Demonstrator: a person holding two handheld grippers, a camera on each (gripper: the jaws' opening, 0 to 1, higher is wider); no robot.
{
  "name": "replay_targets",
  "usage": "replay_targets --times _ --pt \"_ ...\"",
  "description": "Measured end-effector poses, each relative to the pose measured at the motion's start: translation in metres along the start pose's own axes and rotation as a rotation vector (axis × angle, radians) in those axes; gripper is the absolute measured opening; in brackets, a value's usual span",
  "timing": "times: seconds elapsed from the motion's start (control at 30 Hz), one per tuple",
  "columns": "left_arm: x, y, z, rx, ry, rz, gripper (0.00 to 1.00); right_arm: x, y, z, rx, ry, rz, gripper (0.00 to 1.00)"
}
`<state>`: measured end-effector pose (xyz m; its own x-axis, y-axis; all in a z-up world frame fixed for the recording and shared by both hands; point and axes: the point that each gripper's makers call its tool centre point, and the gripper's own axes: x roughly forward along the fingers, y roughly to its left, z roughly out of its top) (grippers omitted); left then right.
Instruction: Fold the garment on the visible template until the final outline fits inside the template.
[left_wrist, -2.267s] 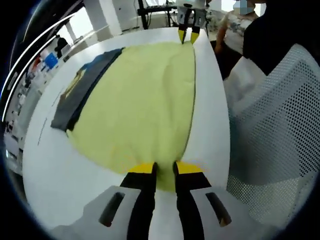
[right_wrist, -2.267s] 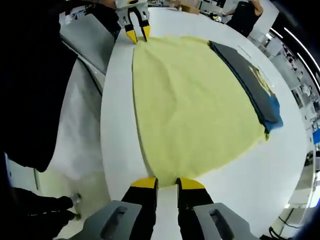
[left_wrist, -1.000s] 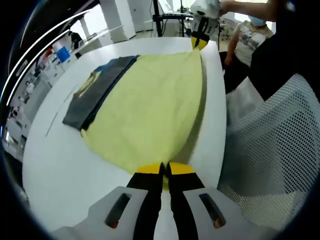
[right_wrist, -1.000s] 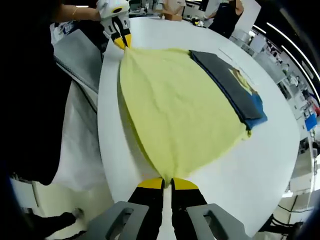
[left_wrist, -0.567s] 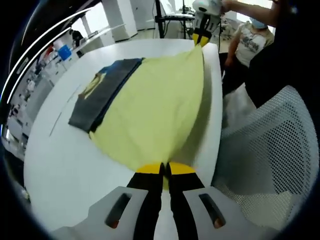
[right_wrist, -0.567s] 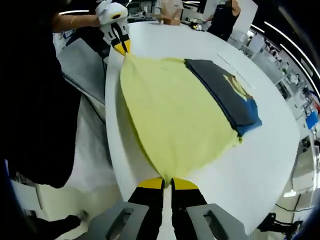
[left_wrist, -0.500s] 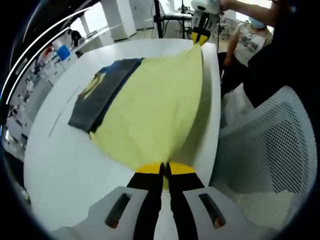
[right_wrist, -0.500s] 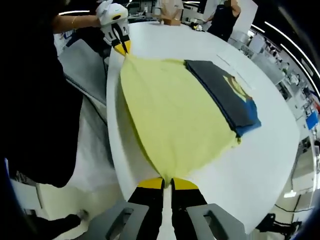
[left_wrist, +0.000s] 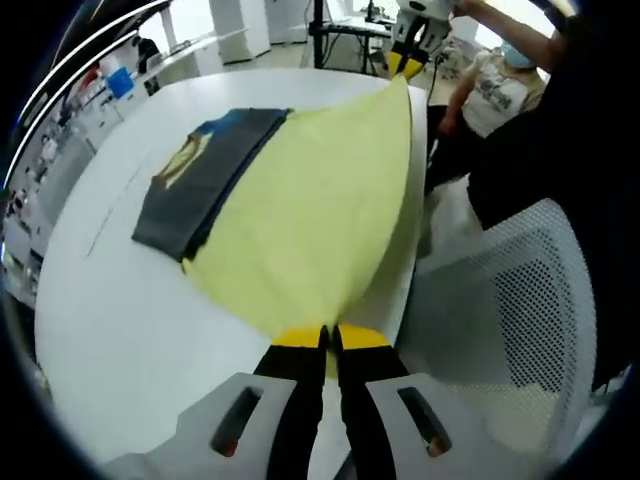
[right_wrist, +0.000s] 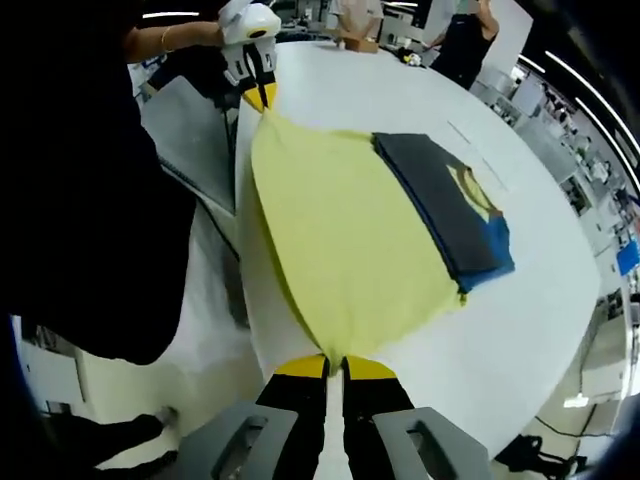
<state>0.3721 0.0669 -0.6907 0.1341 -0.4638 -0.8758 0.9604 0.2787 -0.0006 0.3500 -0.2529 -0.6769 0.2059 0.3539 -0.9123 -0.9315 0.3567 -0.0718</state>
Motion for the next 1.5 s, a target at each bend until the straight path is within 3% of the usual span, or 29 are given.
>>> replay_targets --times 0.4,0.5,0.63,0.7,0.73,0.77,0.83,0.87,0.93,1.07,1.4,1.5 --pt "-0.016 -0.009 -0.004 -0.042 0.007 -0.037 0.0 -0.018 0.006 0.006 -0.026 -0.01 0.026 0.0" --pt "-0.02 -0.009 -0.01 -0.079 0.027 -0.042 0.0 -0.021 0.008 0.008 -0.033 -0.017 0.029 0.0" --pt "-0.022 -0.008 -0.02 -0.036 0.071 -0.027 0.0 -0.025 0.009 0.01 -0.045 -0.011 0.02 0.0" --pt "-0.019 -0.001 -0.021 -0.073 0.053 0.009 0.0 -0.022 0.007 0.019 -0.041 -0.061 0.009 0.0" --pt "-0.017 -0.003 -0.021 -0.095 0.044 -0.014 0.0 -0.019 0.004 0.027 0.012 -0.102 -0.01 0.0" --pt "-0.015 0.0 -0.014 -0.138 -0.013 0.002 0.0 -0.018 0.007 0.027 0.027 -0.102 0.009 0.0" --pt "-0.018 0.0 -0.021 -0.102 0.037 0.002 0.0 -0.015 0.01 0.024 -0.014 -0.069 0.019 0.0" --pt "-0.018 0.002 -0.019 -0.077 0.029 0.02 0.0 -0.013 0.012 0.023 -0.025 -0.058 0.02 0.0" --pt "-0.015 -0.001 -0.019 -0.149 0.019 0.004 0.0 -0.011 0.013 0.021 -0.012 -0.05 0.039 0.0" --pt "-0.01 -0.001 -0.019 -0.141 0.01 0.001 0.0 -0.013 0.008 0.016 -0.025 -0.017 0.023 0.0" --pt "0.016 -0.029 -0.021 -0.107 0.014 -0.082 0.0 -0.007 0.008 0.003 -0.014 0.021 0.024 0.0" --pt "0.021 -0.035 -0.02 -0.112 -0.001 -0.096 0.05 -0.006 0.006 0.0 -0.003 0.021 0.021 0.0"
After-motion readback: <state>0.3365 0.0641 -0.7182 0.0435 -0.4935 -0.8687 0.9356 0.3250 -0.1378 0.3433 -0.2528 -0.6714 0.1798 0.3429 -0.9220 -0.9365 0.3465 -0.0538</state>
